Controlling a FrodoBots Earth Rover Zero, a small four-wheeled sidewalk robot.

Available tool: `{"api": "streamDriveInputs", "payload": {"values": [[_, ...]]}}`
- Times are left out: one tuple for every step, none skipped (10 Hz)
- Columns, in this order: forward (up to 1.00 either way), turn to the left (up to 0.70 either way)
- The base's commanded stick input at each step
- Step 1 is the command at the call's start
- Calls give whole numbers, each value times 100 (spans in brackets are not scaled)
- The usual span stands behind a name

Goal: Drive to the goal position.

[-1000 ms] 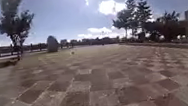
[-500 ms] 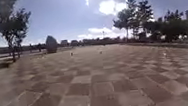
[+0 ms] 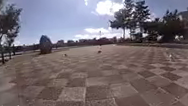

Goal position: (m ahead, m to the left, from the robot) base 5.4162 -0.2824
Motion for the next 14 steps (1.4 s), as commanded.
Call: {"api": "streamDriveInputs", "payload": {"values": [[100,0],[100,0],[100,0],[100,0],[100,0],[100,0],[100,0],[100,0],[100,0],[100,0],[100,0],[100,0],[100,0],[100,0]]}}
